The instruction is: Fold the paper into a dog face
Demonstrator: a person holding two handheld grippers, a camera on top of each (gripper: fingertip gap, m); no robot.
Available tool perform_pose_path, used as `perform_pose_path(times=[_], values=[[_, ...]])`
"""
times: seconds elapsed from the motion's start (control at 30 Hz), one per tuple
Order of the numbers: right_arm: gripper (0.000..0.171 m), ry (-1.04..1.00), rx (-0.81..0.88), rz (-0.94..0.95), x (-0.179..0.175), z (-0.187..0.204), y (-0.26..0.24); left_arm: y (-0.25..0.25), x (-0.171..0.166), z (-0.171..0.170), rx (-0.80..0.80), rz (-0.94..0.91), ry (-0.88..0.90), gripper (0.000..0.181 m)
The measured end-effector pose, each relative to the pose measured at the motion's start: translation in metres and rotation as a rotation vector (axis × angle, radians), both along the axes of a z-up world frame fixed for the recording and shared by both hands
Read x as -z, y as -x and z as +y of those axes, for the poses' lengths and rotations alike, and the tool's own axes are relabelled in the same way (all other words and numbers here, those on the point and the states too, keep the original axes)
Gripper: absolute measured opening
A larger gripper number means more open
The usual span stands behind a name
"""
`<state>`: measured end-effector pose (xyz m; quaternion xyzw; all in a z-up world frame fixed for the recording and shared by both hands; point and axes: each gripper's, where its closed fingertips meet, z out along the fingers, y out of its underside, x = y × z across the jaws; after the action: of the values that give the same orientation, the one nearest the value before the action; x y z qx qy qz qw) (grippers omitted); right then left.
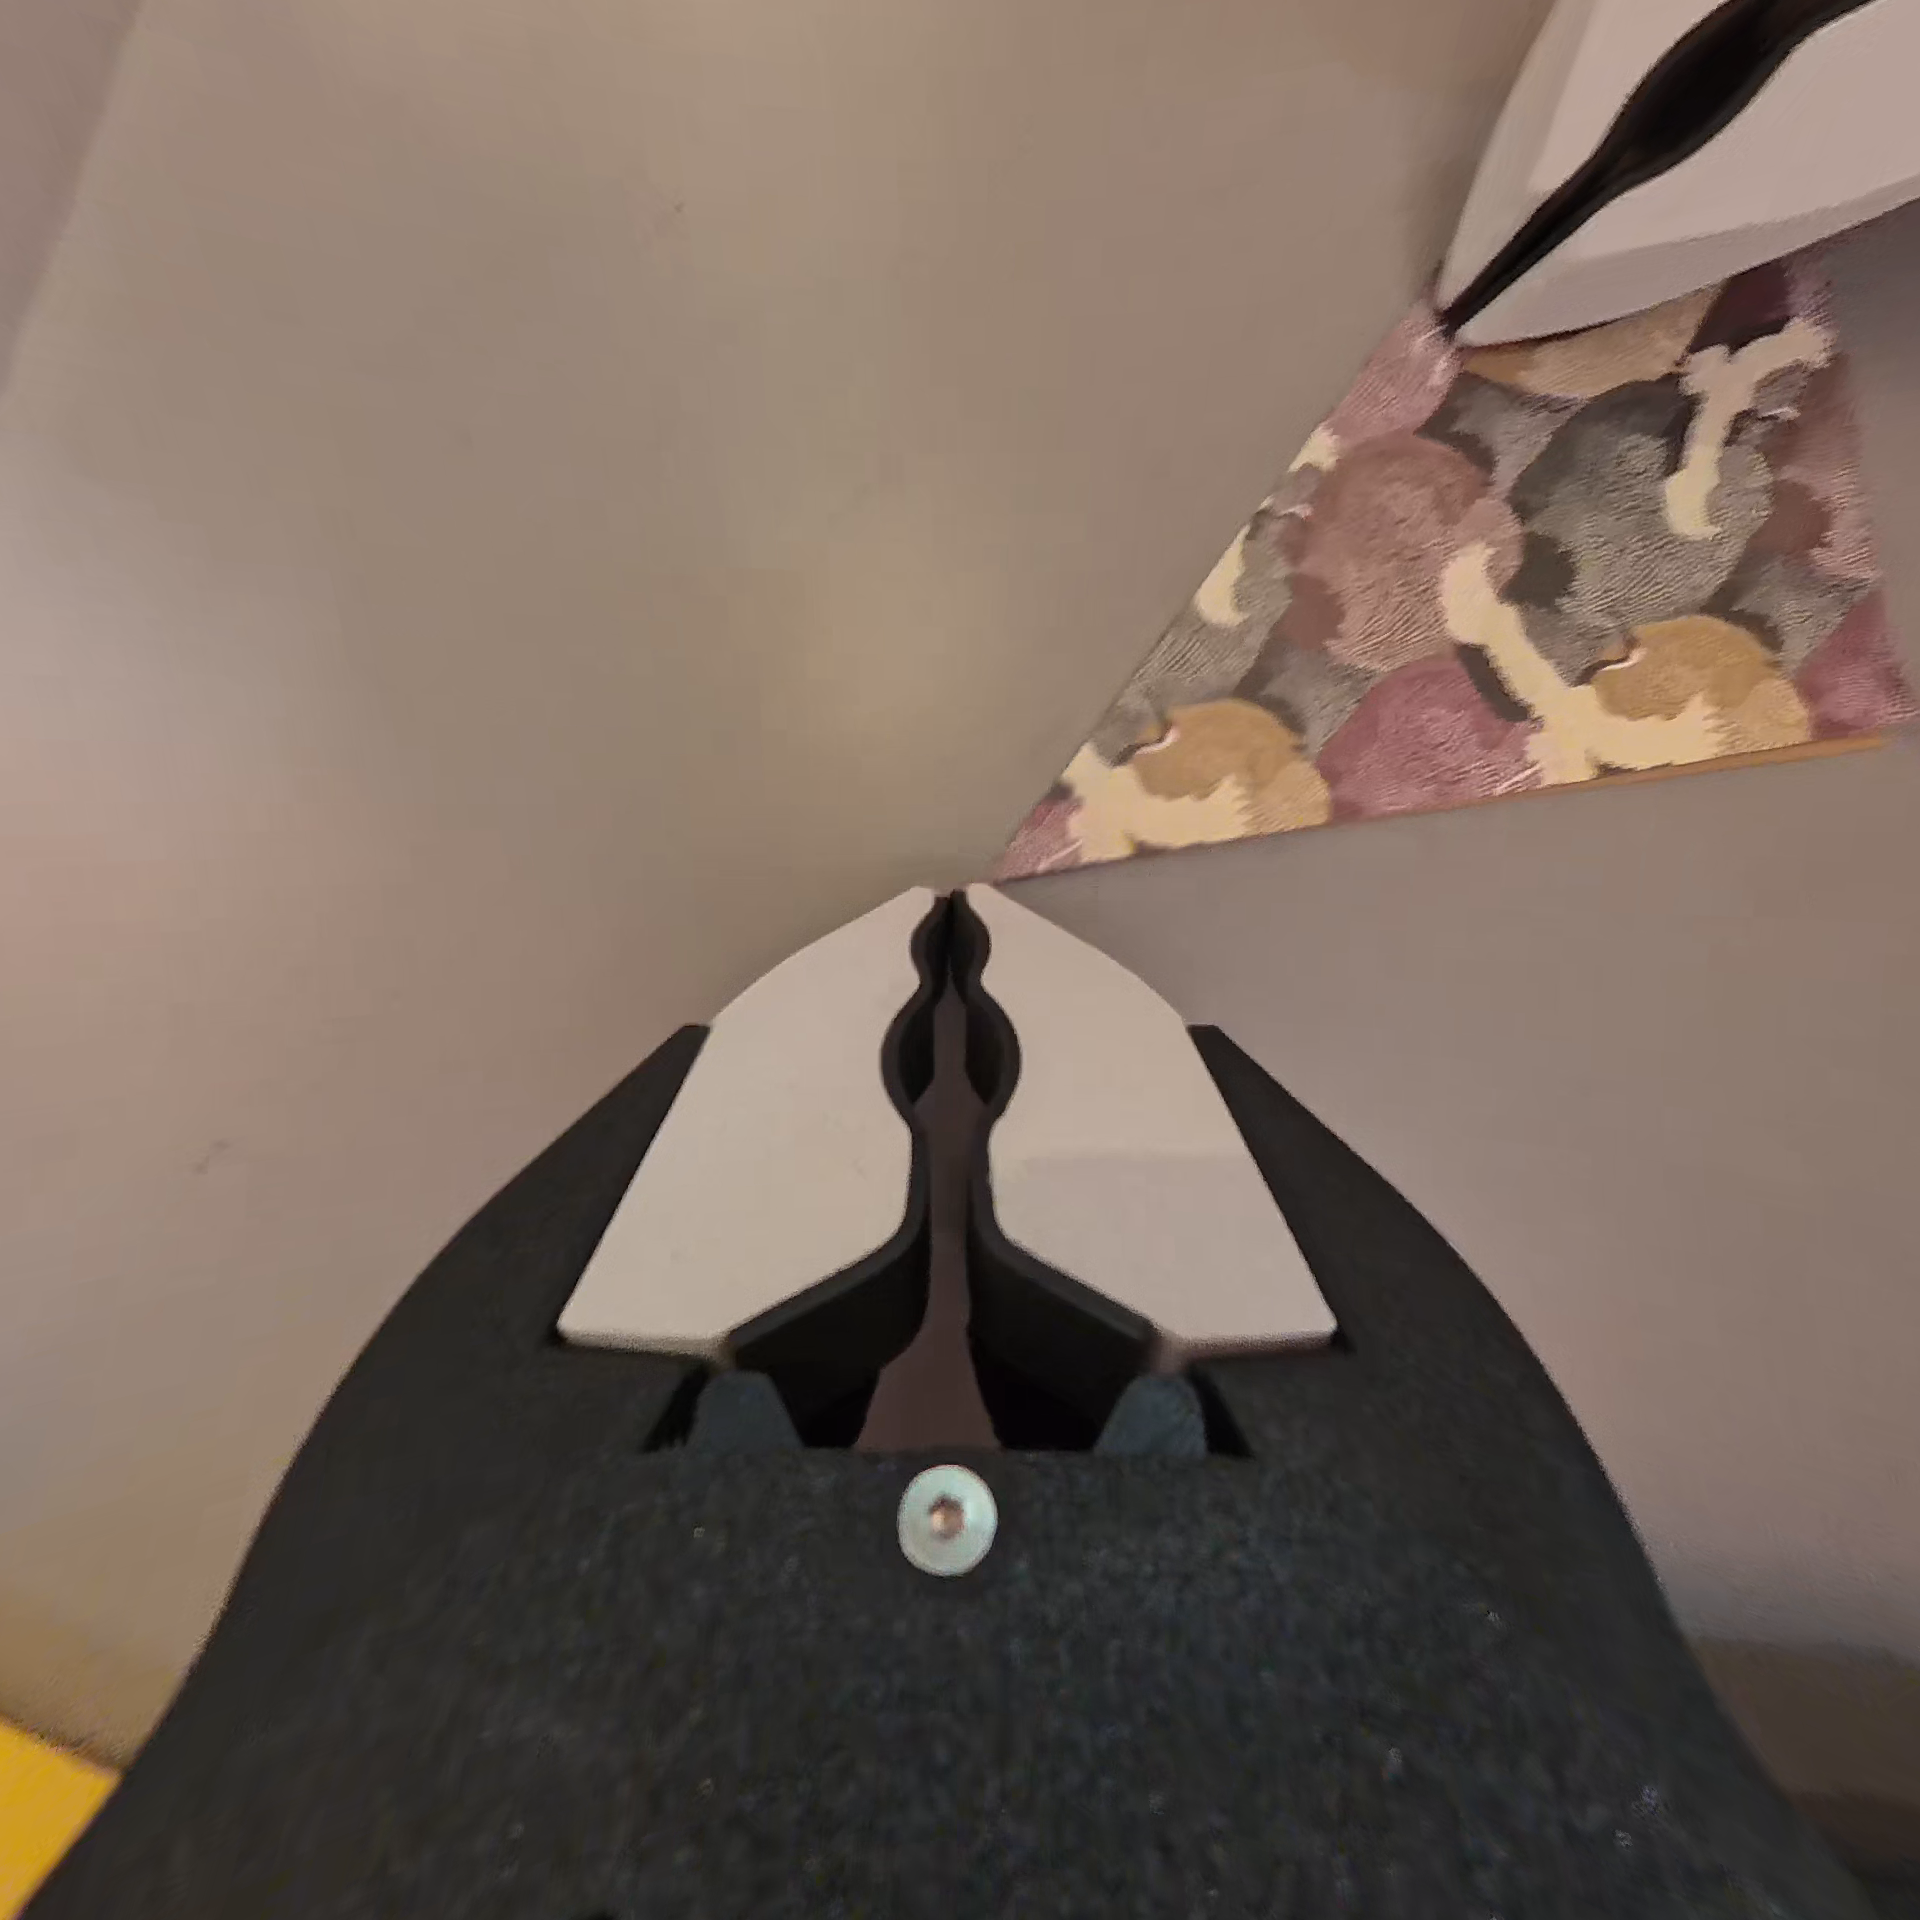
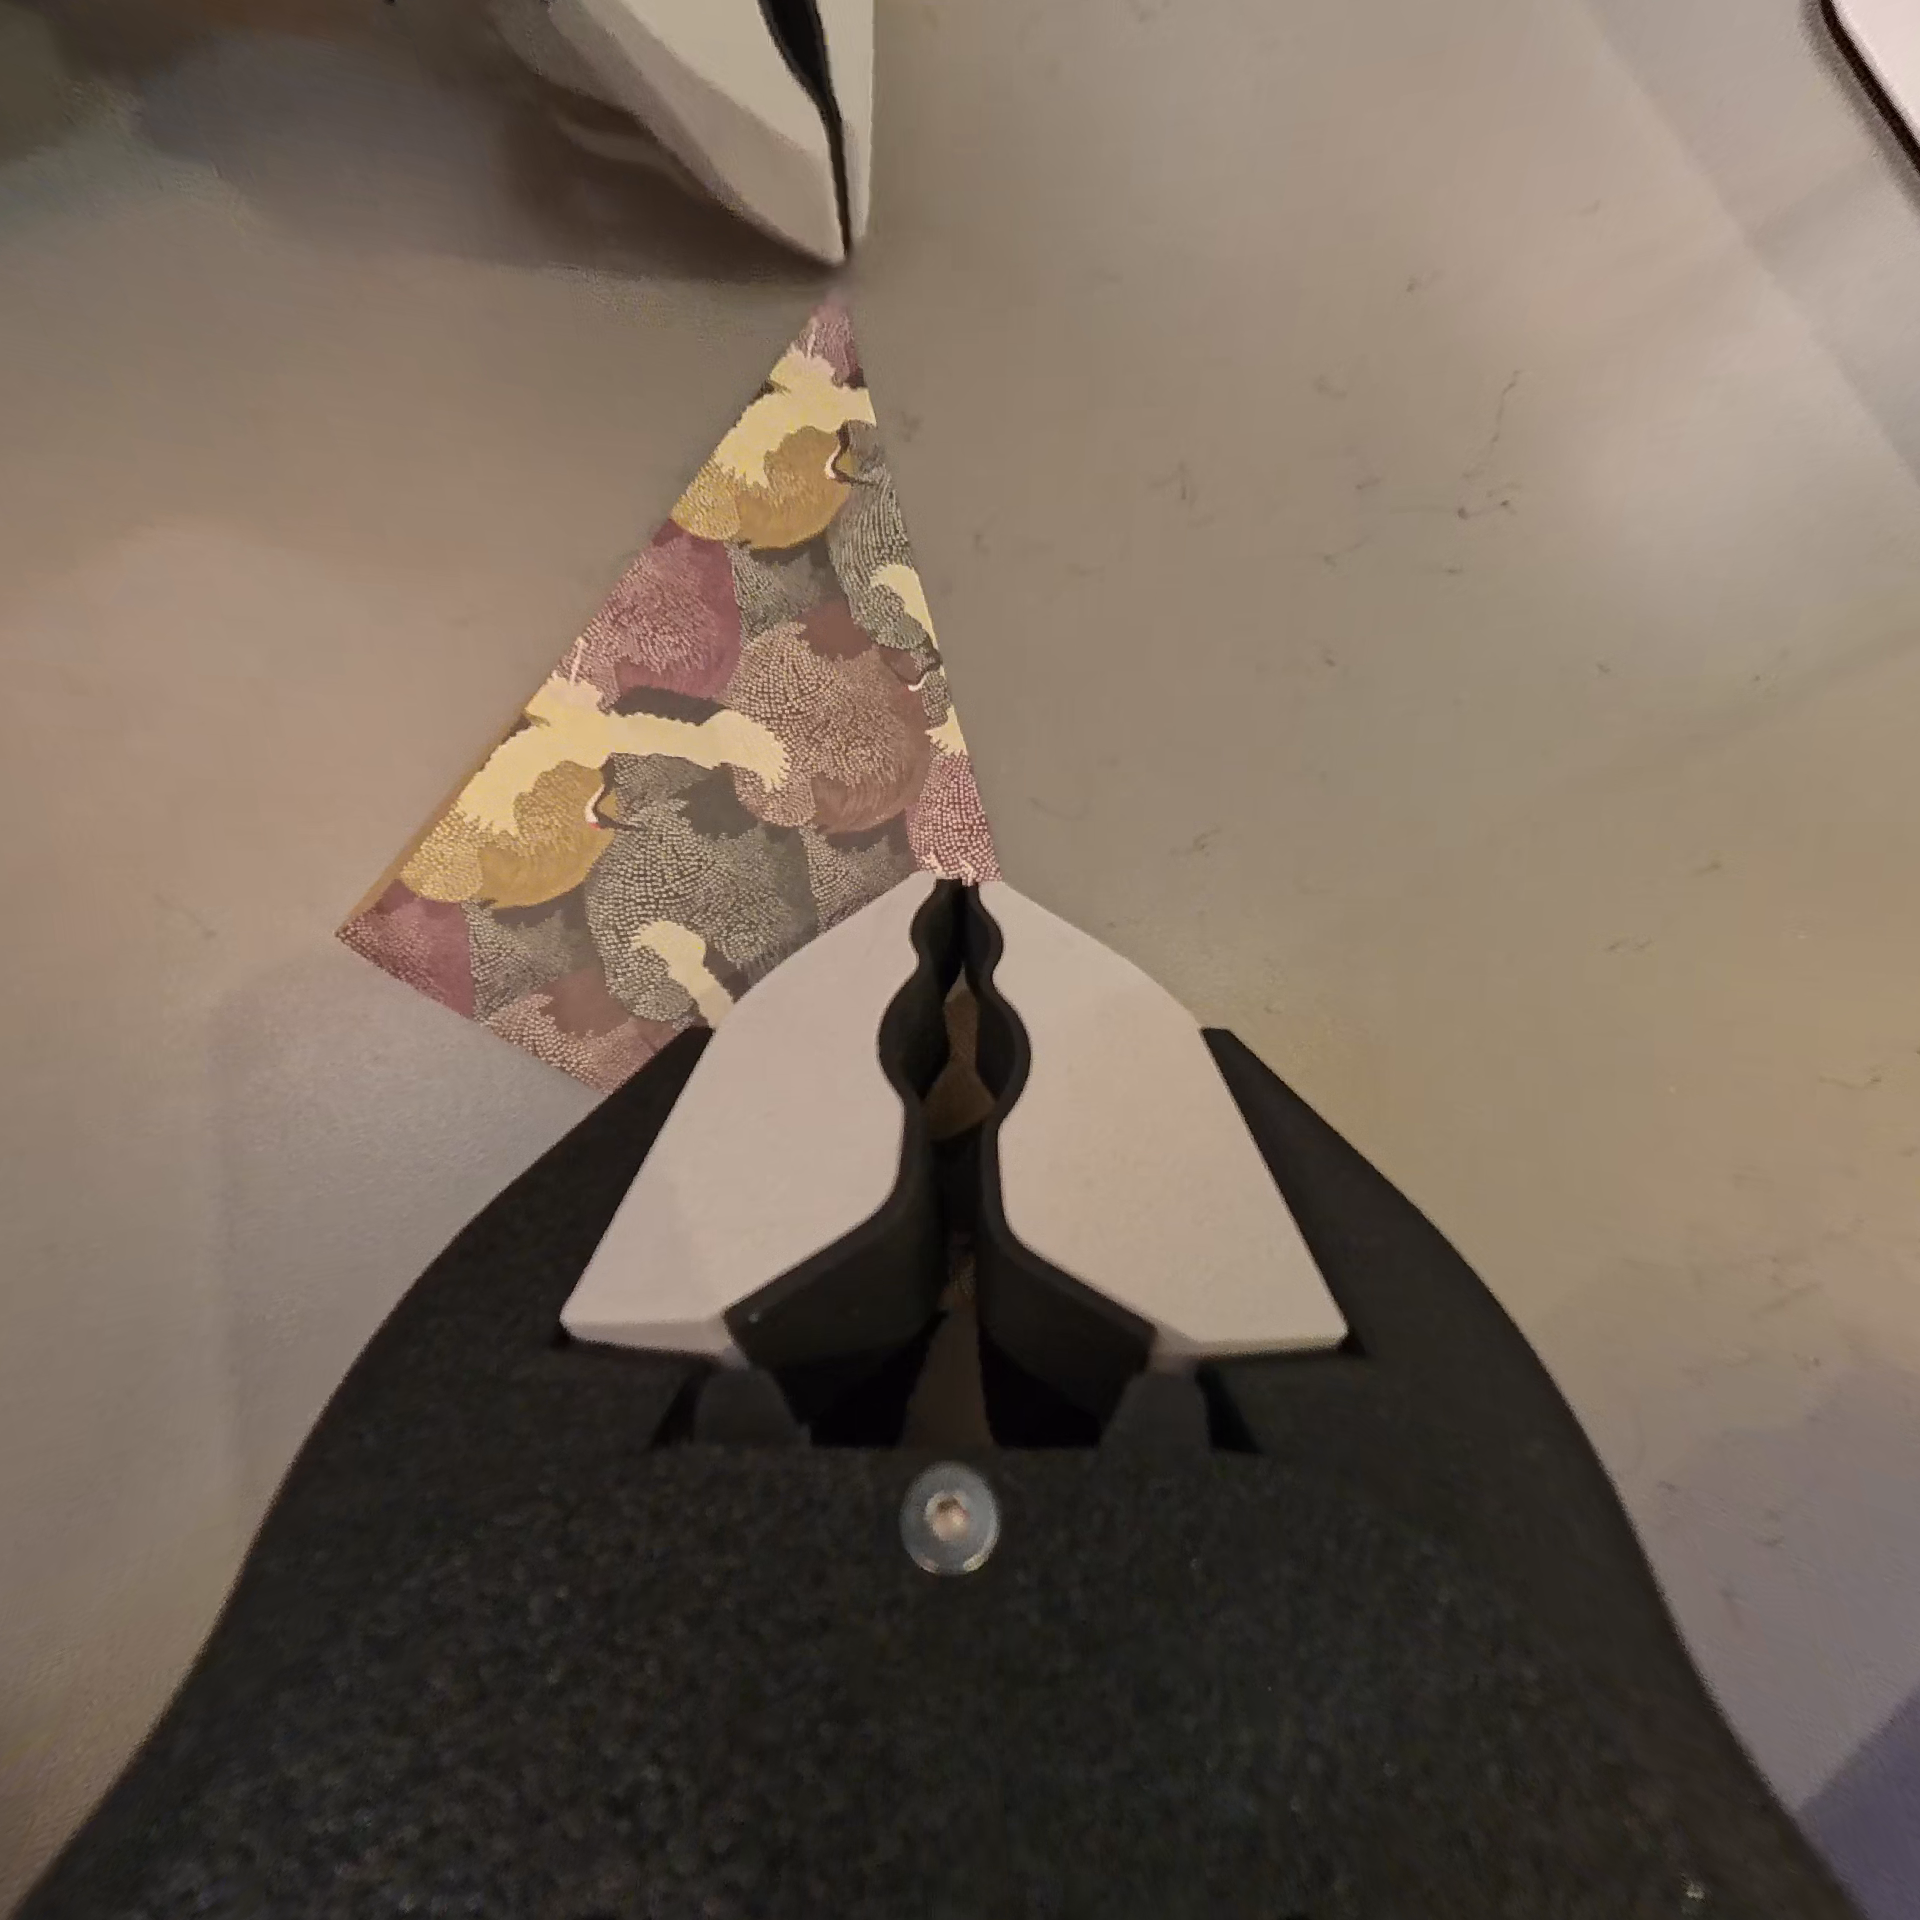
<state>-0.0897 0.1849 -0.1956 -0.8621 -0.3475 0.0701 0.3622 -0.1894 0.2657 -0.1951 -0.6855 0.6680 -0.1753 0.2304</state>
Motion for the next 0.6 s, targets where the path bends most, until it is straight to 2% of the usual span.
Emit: perform_pose_path(times=[0.17, 0.33, 0.43, 0.6], values=[[0.000, -0.004, -0.009, -0.003, 0.000, 0.000, 0.000, 0.019, -0.001, 0.009, -0.076, 0.029, -0.009, 0.000], [0.000, 0.008, -0.080, 0.020, -0.001, -0.005, 0.005, 0.014, -0.024, -0.005, -0.143, -0.129, -0.080, 0.000], [0.000, 0.080, -0.225, 0.055, -0.001, -0.025, 0.021, 0.000, -0.044, -0.037, -0.153, -0.290, -0.021, 0.000], [0.000, 0.126, -0.355, 0.089, -0.001, -0.050, 0.047, -0.003, -0.046, -0.101, -0.057, -0.272, 0.034, 0.000]])
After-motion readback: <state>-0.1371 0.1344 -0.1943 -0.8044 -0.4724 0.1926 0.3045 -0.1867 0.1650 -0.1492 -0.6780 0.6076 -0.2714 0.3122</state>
